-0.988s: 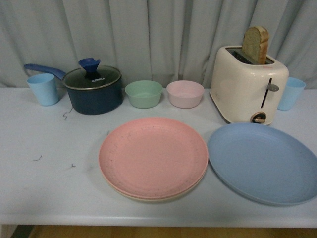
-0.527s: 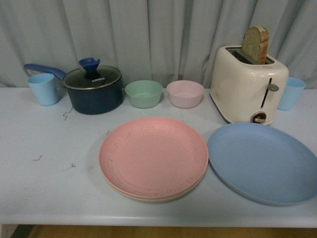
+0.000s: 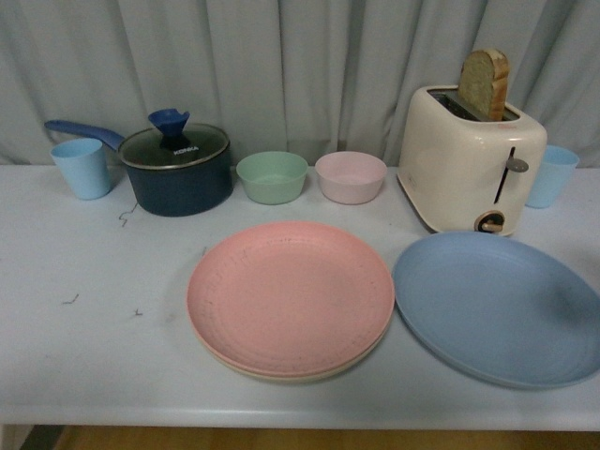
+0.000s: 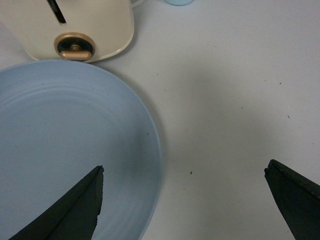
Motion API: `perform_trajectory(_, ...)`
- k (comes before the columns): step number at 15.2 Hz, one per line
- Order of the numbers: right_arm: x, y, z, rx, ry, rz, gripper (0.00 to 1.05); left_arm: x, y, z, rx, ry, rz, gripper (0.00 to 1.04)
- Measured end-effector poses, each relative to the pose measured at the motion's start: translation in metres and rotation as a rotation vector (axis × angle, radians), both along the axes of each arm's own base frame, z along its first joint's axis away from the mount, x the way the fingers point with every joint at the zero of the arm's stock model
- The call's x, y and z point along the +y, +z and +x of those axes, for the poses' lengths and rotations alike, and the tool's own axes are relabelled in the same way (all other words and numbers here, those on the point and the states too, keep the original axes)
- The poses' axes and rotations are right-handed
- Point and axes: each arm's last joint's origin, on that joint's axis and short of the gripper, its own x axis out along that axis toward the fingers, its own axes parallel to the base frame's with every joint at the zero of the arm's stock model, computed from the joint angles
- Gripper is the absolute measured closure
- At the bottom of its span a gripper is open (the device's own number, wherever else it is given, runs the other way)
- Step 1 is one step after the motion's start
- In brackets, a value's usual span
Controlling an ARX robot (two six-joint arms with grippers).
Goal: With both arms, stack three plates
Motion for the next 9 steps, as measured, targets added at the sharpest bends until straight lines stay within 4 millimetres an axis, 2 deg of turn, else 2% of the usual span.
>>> perform_trajectory(5, 0.007, -0.043, 0.036, 0.073, 0.026, -0.027, 0.06, 0.0, 0.0, 0.0, 0.0, 0.0, 0.0, 0.07)
perform_trajectory(9, 0.008, -0.063, 0.053, 0.107, -0.021, 0.035, 0.06, 0.0, 0.0, 0.0, 0.0, 0.0, 0.0, 0.07)
